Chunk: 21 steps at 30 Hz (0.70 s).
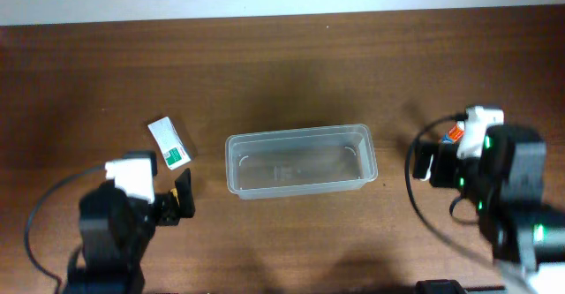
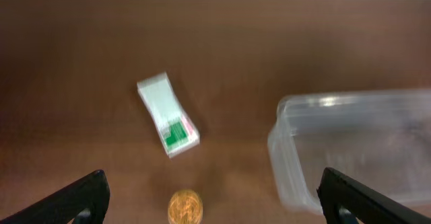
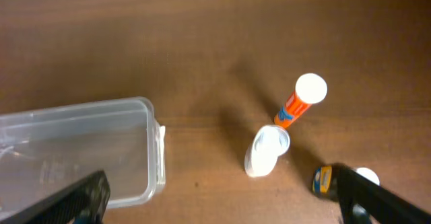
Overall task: Pack container
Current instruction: 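Move the right gripper to the white pump bottle and grasp it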
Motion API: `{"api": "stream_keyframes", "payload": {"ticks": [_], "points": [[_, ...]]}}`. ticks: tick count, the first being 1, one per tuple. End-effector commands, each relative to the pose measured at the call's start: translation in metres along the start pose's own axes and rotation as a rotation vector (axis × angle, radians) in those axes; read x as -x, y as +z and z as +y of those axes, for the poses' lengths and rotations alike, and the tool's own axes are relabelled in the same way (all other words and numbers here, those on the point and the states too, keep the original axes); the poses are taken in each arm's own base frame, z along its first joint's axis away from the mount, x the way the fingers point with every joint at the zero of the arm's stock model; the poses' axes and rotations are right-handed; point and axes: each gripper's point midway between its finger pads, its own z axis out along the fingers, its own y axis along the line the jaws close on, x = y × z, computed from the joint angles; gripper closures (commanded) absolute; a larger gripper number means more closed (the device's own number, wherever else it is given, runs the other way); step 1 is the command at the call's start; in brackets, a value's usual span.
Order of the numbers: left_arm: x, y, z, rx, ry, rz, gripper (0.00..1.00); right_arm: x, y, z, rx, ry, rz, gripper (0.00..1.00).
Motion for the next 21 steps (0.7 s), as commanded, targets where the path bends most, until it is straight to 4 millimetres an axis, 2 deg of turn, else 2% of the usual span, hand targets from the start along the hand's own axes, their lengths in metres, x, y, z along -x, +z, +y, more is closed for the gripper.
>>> {"api": "stream_keyframes", "payload": {"ticks": [1, 5, 11, 15, 21], "points": [[0.005, 0.008, 0.000, 0.007, 0.019, 0.117, 0.01, 0.011, 0.010, -0.002, -0.028, 0.005, 0.119, 0.02], [-0.002, 0.025, 0.002, 0.011, 0.012, 0.234, 0.01, 0.009, 0.035, -0.017, -0.066, 0.072, 0.241, 0.02], [-0.017, 0.042, 0.002, 0.008, 0.005, 0.326, 0.01, -0.014, 0.079, -0.039, -0.043, 0.217, 0.420, 0.02], [-0.020, 0.046, 0.003, 0.008, 0.003, 0.347, 0.01, -0.035, 0.105, -0.054, -0.062, 0.272, 0.546, 0.02], [-0.020, 0.046, 0.003, 0.008, 0.003, 0.348, 0.00, -0.063, 0.141, -0.056, -0.062, 0.282, 0.693, 0.02]]}}
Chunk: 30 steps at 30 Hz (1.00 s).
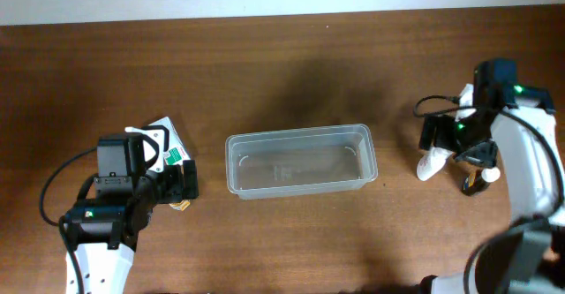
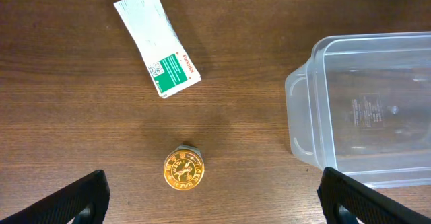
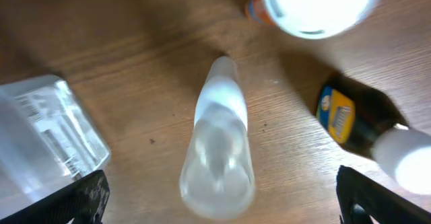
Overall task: Pack container
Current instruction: 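Move the right gripper to the white pump bottle and grasp it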
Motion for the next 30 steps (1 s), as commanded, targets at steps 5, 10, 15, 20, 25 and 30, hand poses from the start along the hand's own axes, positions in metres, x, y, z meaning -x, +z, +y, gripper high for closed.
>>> {"api": "stream_keyframes", "payload": {"ticks": [5, 10, 15, 20, 25, 30], "points": [[0.006, -0.004, -0.002, -0.004, 0.027, -0.017, 0.01, 0.010, 0.036, 0.001, 0.009, 0.018, 0.080, 0.27], [0.006, -0.004, -0.002, -0.004, 0.027, -0.016, 0.00, 0.014, 0.037, 0.002, 0.011, 0.017, 0.063, 0.43], [0.006, -0.004, -0.002, -0.004, 0.027, -0.016, 0.00, 0.015, 0.037, 0.000, 0.004, 0.017, 0.062, 0.57], [0.006, -0.004, -0.002, -0.004, 0.027, -0.016, 0.01, 0.015, 0.037, -0.001, -0.003, 0.017, 0.061, 0.64], [0.006, -0.004, -0.002, -0.004, 0.027, -0.016, 0.01, 0.016, 0.036, 0.000, -0.003, 0.016, 0.057, 0.72], [0.006, -0.004, -0.002, -0.004, 0.027, -0.016, 0.00, 0.019, 0.028, 0.000, 0.000, 0.015, 0.035, 0.78]]}}
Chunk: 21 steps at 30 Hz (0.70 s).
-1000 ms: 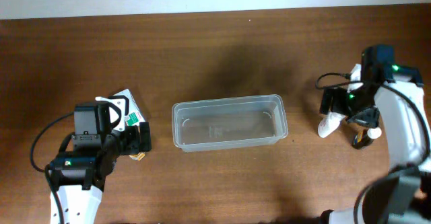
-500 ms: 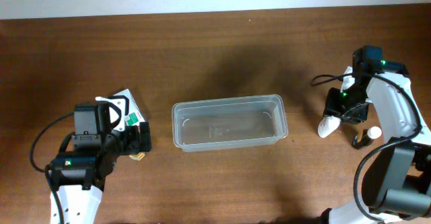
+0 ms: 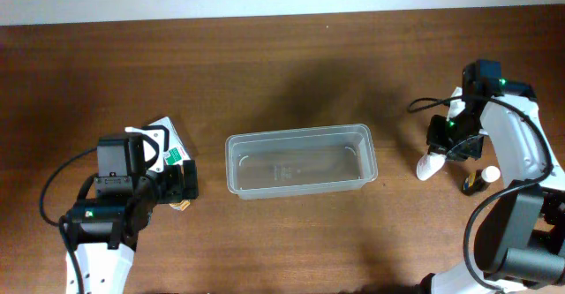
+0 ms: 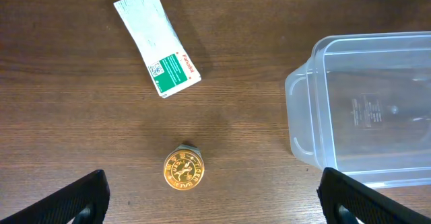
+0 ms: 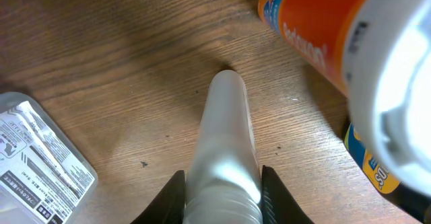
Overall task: Pack container
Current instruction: 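Move the right gripper to the white pump bottle and grasp it, then carry the pump bottle into the container's right end and release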
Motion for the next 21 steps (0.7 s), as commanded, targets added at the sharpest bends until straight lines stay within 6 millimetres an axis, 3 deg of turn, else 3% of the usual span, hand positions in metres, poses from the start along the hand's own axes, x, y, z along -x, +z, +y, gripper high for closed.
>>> {"api": "stream_keyframes", "payload": {"ticks": [1, 5, 10, 12, 13, 15, 18, 21], "points": [[0.006, -0.004, -0.002, -0.004, 0.027, -0.016, 0.01, 0.008, -0.013, 0.001, 0.000, -0.004, -0.043, 0.80], [0.006, -0.004, -0.002, -0.003, 0.027, -0.016, 0.01, 0.005, -0.027, 0.004, 0.010, -0.009, -0.059, 0.83], [0.006, -0.004, -0.002, -0.004, 0.027, -0.017, 0.01, -0.010, -0.070, 0.025, 0.019, -0.083, -0.104, 0.83], [0.006, -0.004, -0.002, -0.003, 0.027, -0.017, 0.00, -0.019, -0.093, 0.041, 0.028, -0.140, -0.134, 0.83], [0.006, -0.004, -0.002, -0.004, 0.027, -0.017, 0.00, -0.028, -0.115, 0.060, 0.042, -0.205, -0.176, 0.83], [0.006, -0.004, -0.002, -0.004, 0.027, -0.017, 0.00, -0.038, -0.139, 0.087, 0.070, -0.298, -0.243, 0.83], [0.006, -0.004, -0.002, -0.004, 0.027, -0.016, 0.01, -0.048, -0.153, 0.116, 0.106, -0.358, -0.292, 0.83], [0.006, -0.004, -0.002, -0.004, 0.027, -0.016, 0.01, -0.055, -0.148, 0.139, 0.126, -0.402, -0.293, 0.83]]}}
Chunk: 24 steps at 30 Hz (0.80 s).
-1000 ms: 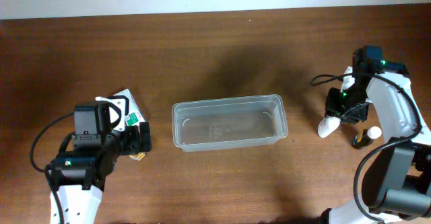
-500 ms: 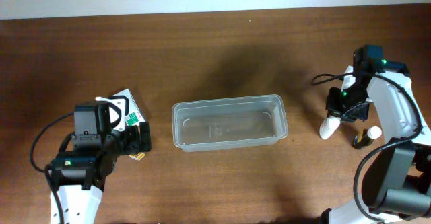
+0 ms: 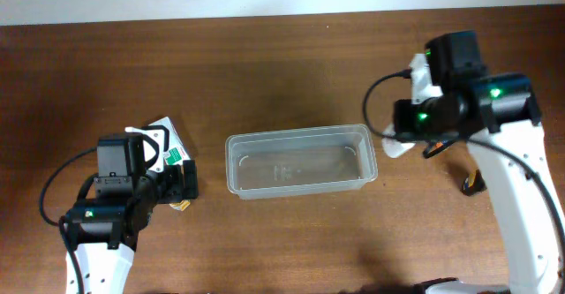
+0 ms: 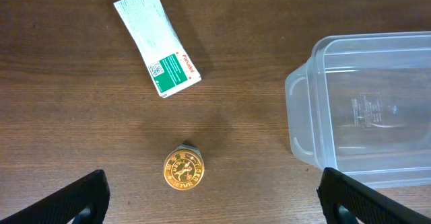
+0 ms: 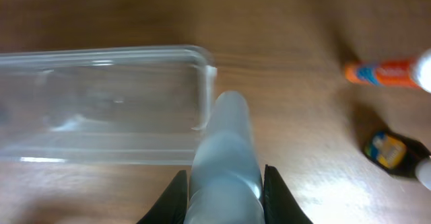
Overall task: Pack container
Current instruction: 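Carry the pump bottle into the container's right end and release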
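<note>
An empty clear plastic container (image 3: 301,160) lies mid-table, also seen as the container (image 5: 101,103) and the container (image 4: 363,116). My right gripper (image 5: 225,190) is shut on a white tube (image 5: 225,157), held in the air just off the container's right end; overhead the tube (image 3: 395,147) pokes out under the arm. My left gripper (image 4: 212,200) hangs open above a gold round tin (image 4: 184,169), its fingers wide apart and touching nothing. A white and green packet (image 4: 157,68) lies up-left of the tin.
An orange glue stick (image 5: 384,71) and a small dark bottle with a white cap (image 5: 394,153) lie on the wood right of the container. The dark bottle (image 3: 470,184) shows near the right edge overhead. A pale wall strip runs along the table's far edge.
My right gripper, shut on the white tube on the table by the glue stick, now holds it raised and further left, by the container's right end. The left arm has not moved.
At first both arms hung low near the front edge, grippers open. Then the right gripper stood open over the white tube and the left over the gold tin. The right gripper then shut on the tube, and now carries it by the container.
</note>
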Motion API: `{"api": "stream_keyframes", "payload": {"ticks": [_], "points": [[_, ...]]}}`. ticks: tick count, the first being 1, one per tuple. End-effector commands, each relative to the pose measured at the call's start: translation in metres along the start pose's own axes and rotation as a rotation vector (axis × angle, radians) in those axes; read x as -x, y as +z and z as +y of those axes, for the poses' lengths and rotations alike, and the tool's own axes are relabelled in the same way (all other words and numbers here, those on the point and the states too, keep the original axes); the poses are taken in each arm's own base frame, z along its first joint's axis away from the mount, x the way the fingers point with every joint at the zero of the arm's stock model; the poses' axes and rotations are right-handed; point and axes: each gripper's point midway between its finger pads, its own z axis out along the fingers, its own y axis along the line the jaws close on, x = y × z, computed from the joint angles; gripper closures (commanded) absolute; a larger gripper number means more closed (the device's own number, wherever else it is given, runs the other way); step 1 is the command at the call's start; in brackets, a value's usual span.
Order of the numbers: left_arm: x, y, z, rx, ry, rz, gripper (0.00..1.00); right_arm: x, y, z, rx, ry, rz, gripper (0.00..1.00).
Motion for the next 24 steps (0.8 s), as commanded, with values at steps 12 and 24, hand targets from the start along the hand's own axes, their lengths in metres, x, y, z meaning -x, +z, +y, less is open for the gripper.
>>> {"api": "stream_keyframes", "payload": {"ticks": [12, 24], "points": [[0.004, -0.004, -0.002, -0.003, 0.026, -0.009, 0.00, 0.000, 0.115, 0.040, -0.002, -0.020, 0.152, 0.86], [0.004, -0.004, -0.002, -0.003, 0.026, -0.009, 0.01, 0.010, 0.144, 0.042, -0.001, -0.021, 0.149, 0.71]]}}
